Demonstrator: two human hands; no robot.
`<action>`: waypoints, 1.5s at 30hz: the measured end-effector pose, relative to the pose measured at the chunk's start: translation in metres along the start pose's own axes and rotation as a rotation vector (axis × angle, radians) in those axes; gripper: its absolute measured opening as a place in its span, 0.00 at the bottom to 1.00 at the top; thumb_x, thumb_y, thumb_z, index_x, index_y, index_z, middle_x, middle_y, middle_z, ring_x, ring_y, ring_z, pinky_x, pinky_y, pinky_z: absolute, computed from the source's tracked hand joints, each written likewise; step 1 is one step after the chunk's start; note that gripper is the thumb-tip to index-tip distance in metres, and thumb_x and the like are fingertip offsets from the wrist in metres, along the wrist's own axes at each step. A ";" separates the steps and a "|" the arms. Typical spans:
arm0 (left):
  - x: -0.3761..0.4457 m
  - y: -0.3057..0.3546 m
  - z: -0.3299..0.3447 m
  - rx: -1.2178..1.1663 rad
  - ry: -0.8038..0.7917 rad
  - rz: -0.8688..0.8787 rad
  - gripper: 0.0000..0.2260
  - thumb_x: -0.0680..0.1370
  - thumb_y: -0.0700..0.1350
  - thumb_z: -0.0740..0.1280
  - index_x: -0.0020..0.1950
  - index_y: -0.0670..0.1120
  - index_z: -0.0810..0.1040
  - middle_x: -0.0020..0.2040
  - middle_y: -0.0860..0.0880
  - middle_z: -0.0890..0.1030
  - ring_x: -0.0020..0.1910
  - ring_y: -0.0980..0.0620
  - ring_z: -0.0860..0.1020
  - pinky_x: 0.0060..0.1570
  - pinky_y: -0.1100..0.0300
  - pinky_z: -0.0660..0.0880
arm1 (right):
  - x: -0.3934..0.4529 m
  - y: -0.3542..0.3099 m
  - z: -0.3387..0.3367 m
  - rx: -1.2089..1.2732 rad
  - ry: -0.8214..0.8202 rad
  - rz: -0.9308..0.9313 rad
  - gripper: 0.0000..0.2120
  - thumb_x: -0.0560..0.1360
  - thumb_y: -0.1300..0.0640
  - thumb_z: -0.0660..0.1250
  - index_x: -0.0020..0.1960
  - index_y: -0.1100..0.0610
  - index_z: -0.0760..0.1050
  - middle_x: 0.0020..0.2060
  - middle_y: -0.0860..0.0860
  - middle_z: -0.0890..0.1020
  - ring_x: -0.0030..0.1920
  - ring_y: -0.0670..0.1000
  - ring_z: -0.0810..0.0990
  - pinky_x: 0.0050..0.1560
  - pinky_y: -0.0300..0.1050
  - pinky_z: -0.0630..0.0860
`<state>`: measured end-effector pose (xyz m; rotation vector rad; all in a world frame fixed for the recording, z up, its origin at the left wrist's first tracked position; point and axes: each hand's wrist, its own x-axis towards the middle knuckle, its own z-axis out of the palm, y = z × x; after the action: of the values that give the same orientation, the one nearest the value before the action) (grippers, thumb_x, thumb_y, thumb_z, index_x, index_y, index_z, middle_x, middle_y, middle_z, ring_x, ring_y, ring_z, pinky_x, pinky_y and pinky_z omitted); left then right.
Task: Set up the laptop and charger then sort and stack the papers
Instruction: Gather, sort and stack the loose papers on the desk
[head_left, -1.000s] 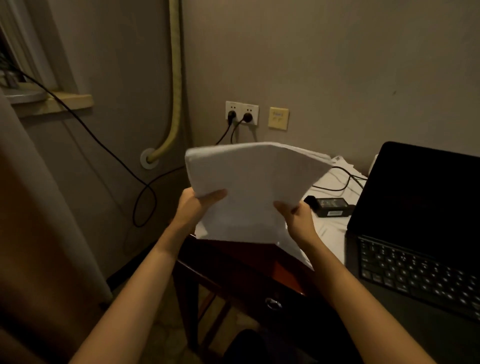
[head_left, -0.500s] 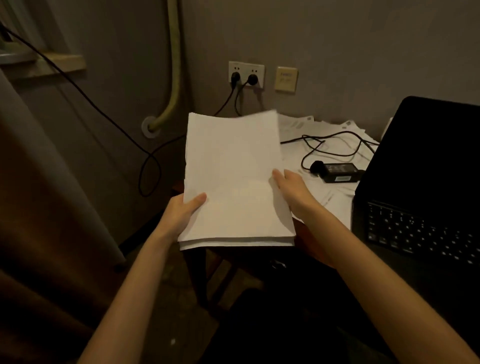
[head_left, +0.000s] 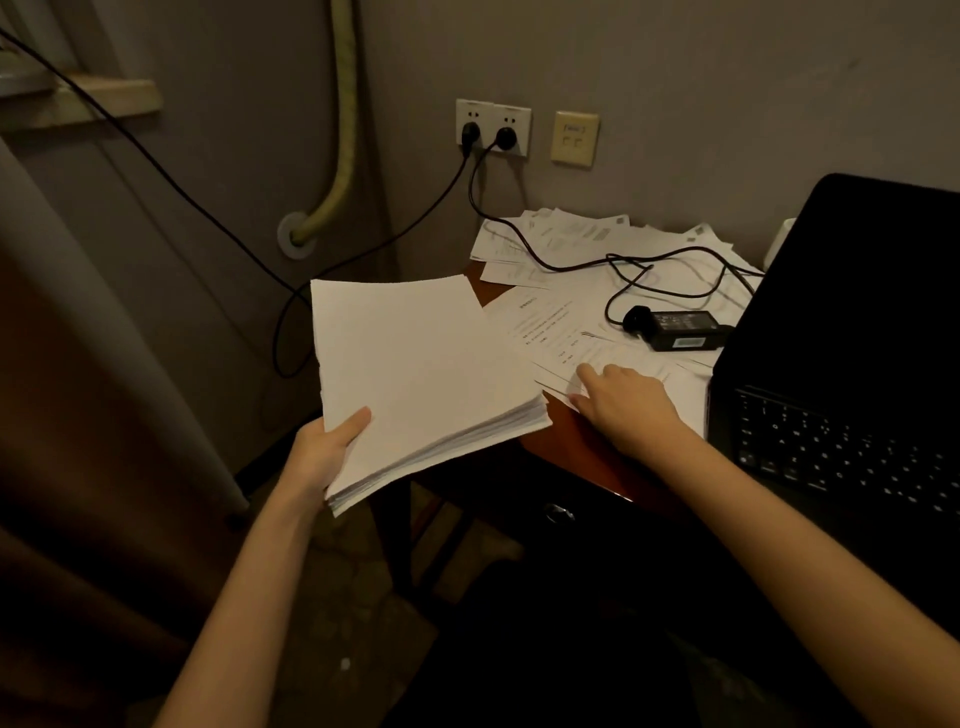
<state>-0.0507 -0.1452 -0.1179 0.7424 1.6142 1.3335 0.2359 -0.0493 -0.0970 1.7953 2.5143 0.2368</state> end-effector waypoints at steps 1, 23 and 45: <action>-0.001 0.000 -0.001 0.006 -0.006 -0.002 0.17 0.80 0.41 0.64 0.67 0.35 0.72 0.62 0.41 0.76 0.50 0.50 0.75 0.49 0.61 0.70 | 0.000 -0.002 -0.001 -0.015 0.000 -0.013 0.20 0.82 0.46 0.50 0.69 0.56 0.61 0.57 0.58 0.75 0.56 0.59 0.76 0.50 0.51 0.72; 0.000 -0.016 0.013 0.031 -0.020 0.134 0.14 0.78 0.41 0.66 0.63 0.40 0.76 0.55 0.47 0.79 0.50 0.51 0.78 0.41 0.64 0.72 | 0.003 0.001 -0.034 0.042 0.079 0.300 0.11 0.77 0.66 0.59 0.58 0.65 0.73 0.53 0.62 0.78 0.54 0.62 0.78 0.47 0.51 0.73; -0.003 -0.014 0.050 0.020 0.027 0.064 0.20 0.83 0.57 0.50 0.59 0.47 0.76 0.52 0.48 0.80 0.51 0.49 0.77 0.44 0.57 0.72 | 0.006 -0.146 -0.081 0.220 -0.148 -0.078 0.15 0.78 0.60 0.62 0.64 0.57 0.71 0.53 0.54 0.77 0.46 0.53 0.75 0.43 0.43 0.70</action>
<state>-0.0035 -0.1299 -0.1315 0.7972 1.6395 1.3807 0.0874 -0.0977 -0.0381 1.7064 2.5827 -0.1762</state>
